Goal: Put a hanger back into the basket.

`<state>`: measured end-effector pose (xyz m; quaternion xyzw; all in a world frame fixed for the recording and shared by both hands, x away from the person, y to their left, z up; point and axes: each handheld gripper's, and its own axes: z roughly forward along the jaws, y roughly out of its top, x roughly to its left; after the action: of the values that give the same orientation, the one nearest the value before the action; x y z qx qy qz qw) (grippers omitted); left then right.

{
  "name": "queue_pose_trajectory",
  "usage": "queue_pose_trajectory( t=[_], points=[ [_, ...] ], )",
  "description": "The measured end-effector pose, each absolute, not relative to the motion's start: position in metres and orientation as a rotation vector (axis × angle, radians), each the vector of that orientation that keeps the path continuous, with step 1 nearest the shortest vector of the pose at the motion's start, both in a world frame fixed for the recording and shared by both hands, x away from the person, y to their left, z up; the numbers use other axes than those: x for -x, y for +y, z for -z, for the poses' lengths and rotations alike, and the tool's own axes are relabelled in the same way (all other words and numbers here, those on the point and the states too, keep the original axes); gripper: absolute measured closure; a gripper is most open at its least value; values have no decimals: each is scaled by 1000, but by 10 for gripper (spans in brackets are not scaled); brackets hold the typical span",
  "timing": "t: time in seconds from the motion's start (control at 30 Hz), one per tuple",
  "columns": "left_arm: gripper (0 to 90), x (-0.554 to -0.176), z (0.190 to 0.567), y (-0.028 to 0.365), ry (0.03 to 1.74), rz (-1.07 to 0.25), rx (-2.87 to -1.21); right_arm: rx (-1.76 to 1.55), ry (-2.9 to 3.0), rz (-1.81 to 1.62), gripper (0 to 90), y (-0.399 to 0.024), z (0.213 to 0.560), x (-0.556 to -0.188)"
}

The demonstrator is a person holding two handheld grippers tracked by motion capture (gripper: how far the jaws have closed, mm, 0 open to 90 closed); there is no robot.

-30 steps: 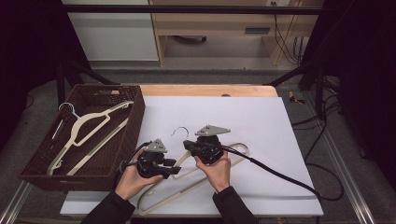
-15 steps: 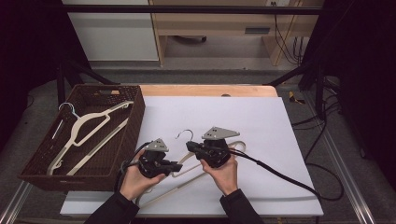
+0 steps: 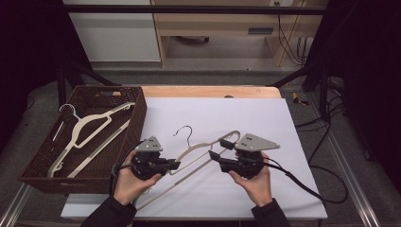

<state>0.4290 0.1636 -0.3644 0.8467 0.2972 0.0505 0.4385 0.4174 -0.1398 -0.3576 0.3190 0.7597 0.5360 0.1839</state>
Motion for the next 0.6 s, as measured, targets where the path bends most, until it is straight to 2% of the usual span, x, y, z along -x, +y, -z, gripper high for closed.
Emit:
queue_pose_trajectory(
  t=[0.27,0.6],
  points=[
    [866,-428,326,181,694,-223,-2097,-985,2022,-1490,199,-200,367,-408],
    [866,-437,278,215,683,-329,-2076,-1054,1981,-1445,104,-228,376,-405]
  ],
)
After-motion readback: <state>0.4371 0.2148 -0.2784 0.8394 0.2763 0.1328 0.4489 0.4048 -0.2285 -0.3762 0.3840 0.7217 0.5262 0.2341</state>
